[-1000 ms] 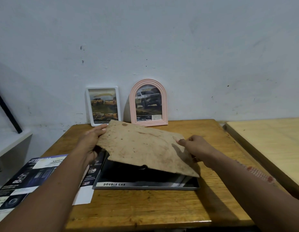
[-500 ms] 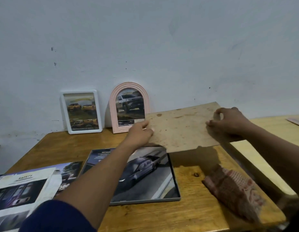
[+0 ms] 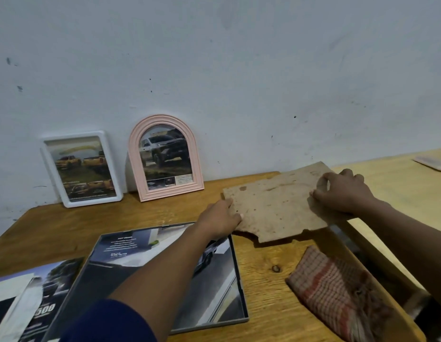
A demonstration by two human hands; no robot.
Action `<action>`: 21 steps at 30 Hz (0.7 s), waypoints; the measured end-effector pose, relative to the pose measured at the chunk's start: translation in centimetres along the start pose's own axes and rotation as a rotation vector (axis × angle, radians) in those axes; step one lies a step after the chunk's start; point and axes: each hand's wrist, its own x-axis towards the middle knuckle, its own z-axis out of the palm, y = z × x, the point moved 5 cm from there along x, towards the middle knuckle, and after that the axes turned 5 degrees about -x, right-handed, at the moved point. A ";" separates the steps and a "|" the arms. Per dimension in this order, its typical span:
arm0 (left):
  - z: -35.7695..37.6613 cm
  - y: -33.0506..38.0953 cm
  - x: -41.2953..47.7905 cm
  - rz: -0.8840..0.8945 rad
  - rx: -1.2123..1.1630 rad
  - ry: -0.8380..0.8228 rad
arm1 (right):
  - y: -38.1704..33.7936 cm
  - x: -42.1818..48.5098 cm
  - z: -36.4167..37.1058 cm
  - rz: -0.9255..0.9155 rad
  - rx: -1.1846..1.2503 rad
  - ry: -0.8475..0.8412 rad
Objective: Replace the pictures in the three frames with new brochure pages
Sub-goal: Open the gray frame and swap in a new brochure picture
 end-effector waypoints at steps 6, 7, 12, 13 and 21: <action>0.0 -0.3 0.6 0.046 0.234 0.048 | 0.1 1.1 2.3 0.017 -0.028 0.017; 0.1 -0.2 0.6 0.049 0.278 0.049 | 0.2 1.4 2.5 0.008 -0.027 0.012; 0.0 -0.3 0.6 0.065 0.375 0.095 | -0.6 1.7 4.6 -0.091 -0.012 -0.107; -0.1 -0.5 0.6 0.069 0.396 0.114 | -1.0 1.5 5.1 -0.111 -0.016 -0.124; -0.3 -1.2 0.8 0.068 0.462 0.181 | -7.6 -1.8 6.9 -0.371 -0.005 -0.111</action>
